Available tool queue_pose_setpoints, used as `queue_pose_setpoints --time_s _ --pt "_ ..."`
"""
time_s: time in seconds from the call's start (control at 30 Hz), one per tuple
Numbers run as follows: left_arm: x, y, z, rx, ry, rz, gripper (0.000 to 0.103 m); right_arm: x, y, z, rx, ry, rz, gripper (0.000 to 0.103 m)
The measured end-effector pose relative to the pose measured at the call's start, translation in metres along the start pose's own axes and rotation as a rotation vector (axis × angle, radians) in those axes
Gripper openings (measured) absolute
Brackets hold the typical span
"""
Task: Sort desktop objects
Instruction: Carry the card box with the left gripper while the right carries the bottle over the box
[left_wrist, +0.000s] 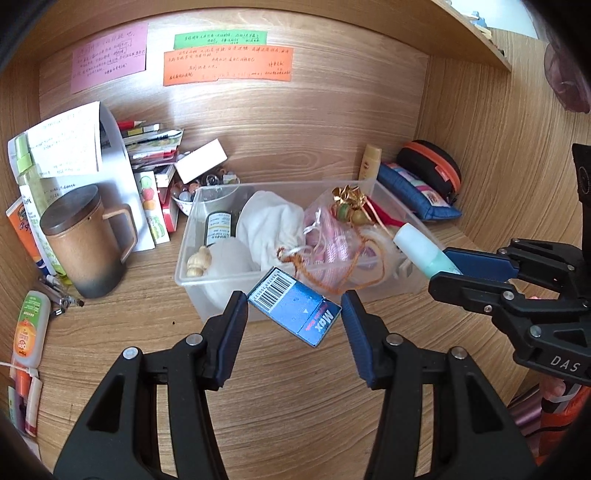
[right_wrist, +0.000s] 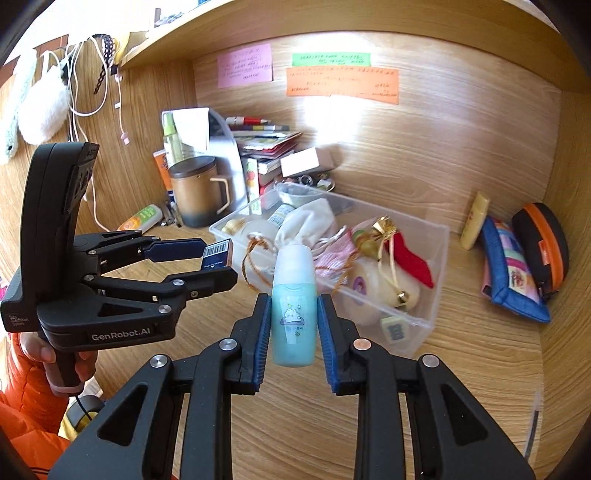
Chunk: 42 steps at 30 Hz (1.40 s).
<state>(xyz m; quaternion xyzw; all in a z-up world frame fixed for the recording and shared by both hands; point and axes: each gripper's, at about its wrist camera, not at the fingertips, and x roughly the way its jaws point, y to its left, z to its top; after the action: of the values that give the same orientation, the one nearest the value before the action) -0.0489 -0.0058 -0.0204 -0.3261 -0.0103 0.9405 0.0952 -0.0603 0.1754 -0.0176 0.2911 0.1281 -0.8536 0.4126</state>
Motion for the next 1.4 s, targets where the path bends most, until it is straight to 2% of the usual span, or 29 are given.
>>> queue_pose_setpoints --time_s 0.17,0.73,1.4 --pt "-0.002 0.001 0.013 0.003 -0.023 -0.022 0.052 -0.003 -0.008 0.006 0.009 -0.017 -0.014 0.023" --pt "0.009 -0.001 0.050 0.049 -0.080 -0.014 0.052 0.008 -0.038 0.022 0.035 -0.015 -0.056 0.023" --pt "0.057 0.001 0.074 0.066 -0.031 -0.042 0.052 0.054 -0.077 0.035 0.105 0.035 -0.091 0.023"
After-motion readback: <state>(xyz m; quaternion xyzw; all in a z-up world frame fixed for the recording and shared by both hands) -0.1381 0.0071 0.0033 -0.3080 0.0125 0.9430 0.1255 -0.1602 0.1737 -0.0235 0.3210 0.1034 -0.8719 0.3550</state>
